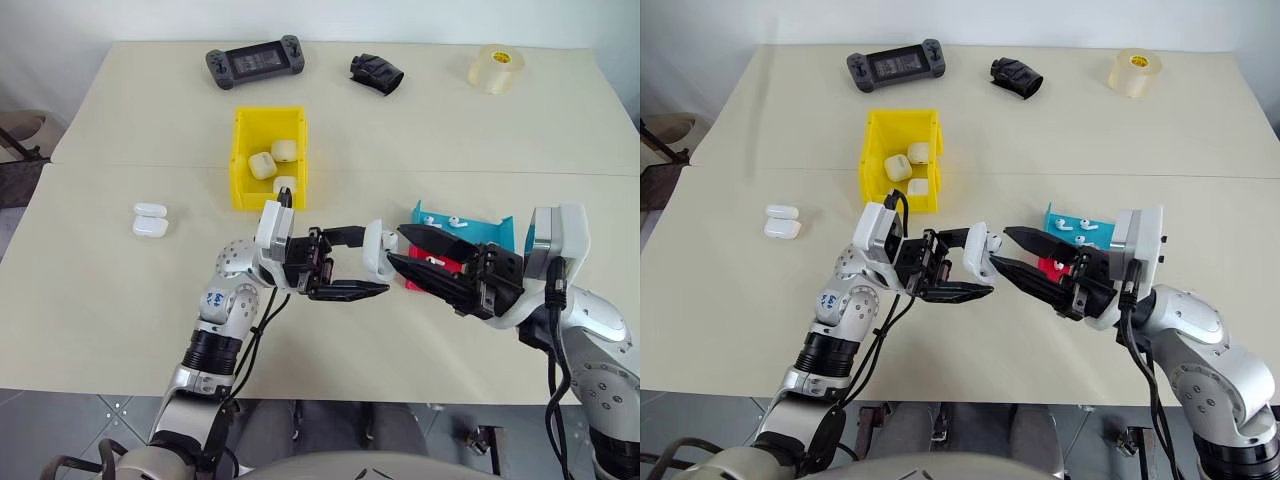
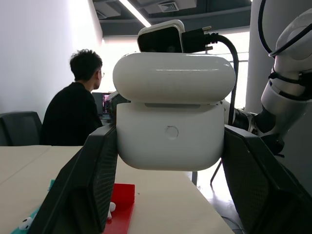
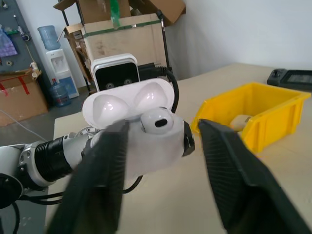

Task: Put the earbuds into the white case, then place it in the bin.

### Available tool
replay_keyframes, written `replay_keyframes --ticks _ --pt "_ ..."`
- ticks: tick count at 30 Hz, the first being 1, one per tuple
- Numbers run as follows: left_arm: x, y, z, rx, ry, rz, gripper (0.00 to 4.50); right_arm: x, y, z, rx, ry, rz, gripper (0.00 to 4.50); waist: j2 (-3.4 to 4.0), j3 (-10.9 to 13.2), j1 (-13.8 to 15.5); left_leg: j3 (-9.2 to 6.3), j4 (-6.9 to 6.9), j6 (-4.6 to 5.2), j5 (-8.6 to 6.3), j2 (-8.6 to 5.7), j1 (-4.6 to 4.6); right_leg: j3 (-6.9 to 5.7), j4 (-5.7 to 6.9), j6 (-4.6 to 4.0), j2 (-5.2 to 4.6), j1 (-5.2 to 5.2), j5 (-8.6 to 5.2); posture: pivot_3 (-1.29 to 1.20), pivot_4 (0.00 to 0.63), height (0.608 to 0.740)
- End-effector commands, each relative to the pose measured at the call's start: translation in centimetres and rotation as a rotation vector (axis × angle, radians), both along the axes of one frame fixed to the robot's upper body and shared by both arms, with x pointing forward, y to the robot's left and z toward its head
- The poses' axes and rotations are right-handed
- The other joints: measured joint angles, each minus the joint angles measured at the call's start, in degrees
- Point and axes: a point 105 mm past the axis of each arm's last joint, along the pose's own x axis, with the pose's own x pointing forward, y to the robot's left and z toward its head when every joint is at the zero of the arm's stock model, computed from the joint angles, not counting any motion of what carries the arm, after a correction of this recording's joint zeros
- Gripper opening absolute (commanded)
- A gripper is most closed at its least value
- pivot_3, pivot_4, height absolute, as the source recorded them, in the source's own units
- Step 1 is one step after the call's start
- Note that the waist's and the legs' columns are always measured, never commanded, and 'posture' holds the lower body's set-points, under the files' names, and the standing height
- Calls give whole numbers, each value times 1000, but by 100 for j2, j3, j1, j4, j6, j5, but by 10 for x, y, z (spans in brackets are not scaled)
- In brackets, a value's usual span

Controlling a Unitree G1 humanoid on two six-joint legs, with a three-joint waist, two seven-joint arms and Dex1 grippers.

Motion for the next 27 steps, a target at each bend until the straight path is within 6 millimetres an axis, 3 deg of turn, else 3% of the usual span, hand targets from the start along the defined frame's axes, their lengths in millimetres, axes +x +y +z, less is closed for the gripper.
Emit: replay_keyframes --ticks 1,4,8,12,15,19,24,27 --pt "-10 1 16 -37 -86 -27 2791 -9 -7 10 -23 -45 -22 3456 0 0 3 0 0 0 0 0 0 0 0 0 0 0 0 0 150 740" --pt "-13 6 8 7 -95 -31 2791 -14 -35 15 -94 -86 -123 4471 0 1 31 -5 0 4 -1 -1 -6 -4 -2 0 -5 0 0 0 150 740" --pt "-18 13 -1 55 -104 -37 2791 -19 -82 2 -176 -26 -258 4471 0 0 27 1 -2 13 -5 -6 -4 -5 -15 2 -6 10 1 0 150 740" --pt "-26 14 -4 76 -111 -57 2791 -21 -126 -23 -301 36 -374 4471 0 1 20 5 0 15 -4 -8 0 -4 -17 3 -6 14 1 0 150 740" --pt "-34 11 -7 91 -128 -91 2791 -11 -153 -38 -386 75 -441 4471 0 0 4 11 0 17 -3 -8 5 0 -25 2 -6 22 1 0 150 740" --pt "-35 9 -6 85 -120 -79 2791 21 -145 -22 -438 3 -418 4471 15 -5 -66 20 -2 17 -2 7 13 6 -27 2 -4 22 1 0 150 740" --pt "-35 8 -7 81 -116 -52 2791 59 -126 -15 -573 121 -339 4471 25 -3 -39 12 -3 14 -1 16 14 -2 -23 0 -2 20 0 0 150 740" --pt "-34 9 -9 80 -112 -31 2791 87 -129 -22 -714 206 -355 4471 22 -1 -1 -2 3 15 -1 9 0 -7 -33 1 -5 18 1 0 150 740"
